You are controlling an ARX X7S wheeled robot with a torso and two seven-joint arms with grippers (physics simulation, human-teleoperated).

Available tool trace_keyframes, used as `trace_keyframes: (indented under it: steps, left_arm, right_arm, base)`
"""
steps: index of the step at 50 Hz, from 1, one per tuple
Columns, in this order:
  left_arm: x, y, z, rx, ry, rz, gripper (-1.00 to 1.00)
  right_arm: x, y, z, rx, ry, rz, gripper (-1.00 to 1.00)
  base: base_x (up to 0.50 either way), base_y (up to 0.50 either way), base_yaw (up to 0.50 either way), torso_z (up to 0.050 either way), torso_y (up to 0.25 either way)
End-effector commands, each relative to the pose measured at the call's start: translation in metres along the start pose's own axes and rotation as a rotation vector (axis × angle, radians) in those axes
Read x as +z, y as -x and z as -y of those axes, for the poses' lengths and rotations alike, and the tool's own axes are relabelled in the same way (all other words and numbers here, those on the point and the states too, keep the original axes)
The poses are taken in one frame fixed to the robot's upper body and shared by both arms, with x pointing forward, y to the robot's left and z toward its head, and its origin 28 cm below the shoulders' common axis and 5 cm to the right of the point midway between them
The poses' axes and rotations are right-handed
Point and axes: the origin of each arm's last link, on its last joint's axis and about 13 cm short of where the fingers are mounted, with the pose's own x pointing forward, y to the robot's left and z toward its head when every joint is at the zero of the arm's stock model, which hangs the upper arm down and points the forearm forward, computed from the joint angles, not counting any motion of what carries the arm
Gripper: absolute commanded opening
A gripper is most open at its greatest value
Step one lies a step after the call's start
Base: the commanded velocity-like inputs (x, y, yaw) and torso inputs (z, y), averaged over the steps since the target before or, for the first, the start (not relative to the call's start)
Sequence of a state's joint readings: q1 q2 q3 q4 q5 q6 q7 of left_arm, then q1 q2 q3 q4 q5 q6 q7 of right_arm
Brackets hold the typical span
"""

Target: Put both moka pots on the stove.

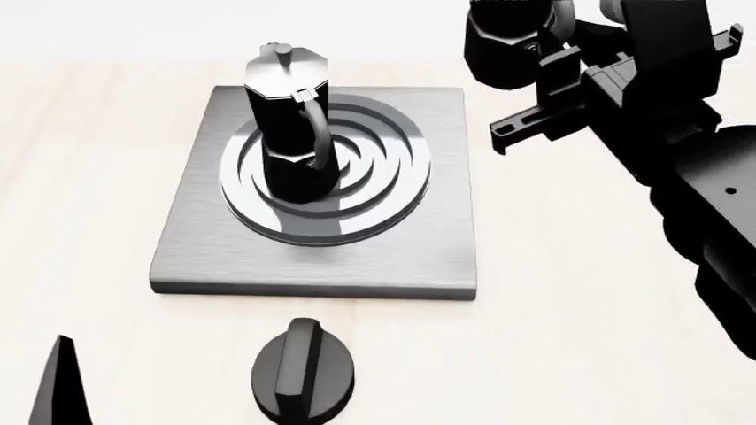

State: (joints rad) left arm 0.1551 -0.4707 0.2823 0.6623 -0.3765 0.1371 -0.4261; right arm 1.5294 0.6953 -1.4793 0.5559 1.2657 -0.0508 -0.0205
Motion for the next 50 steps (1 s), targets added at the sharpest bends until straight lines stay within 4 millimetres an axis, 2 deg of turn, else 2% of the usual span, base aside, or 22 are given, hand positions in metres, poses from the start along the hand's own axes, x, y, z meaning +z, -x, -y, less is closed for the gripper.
trace_keyframes:
  steps: [1, 19, 26, 50]
  left_arm:
    - [0.002, 0.001, 0.000, 0.009, -0.022, 0.008, 1.00]
    - [0.001, 0.001, 0.000, 0.009, -0.045, 0.013, 1.00]
    - [0.001, 0.000, -0.002, 0.018, -0.052, 0.011, 1.00]
    - [0.000, 0.000, -0.002, 0.015, -0.044, 0.006, 1.00]
  right_arm:
    - [0.019, -0.011, -0.005, 0.020, 0.023, 0.058, -1.00]
    - [0.004, -0.032, -0.030, 0.084, -0.035, 0.063, -1.00]
    - [-0.010, -0.041, -0.040, 0.109, -0.059, 0.050, -1.00]
    - [-0.045, -0.053, -0.055, 0.144, -0.147, 0.032, -1.00]
  base:
    - [0.00, 0.00, 0.00, 0.000, 0.000]
    - [0.00, 0.00, 0.00, 0.000, 0.001]
    - [0.00, 0.00, 0.00, 0.000, 0.001]
    - [0.00, 0.00, 0.00, 0.000, 0.001]
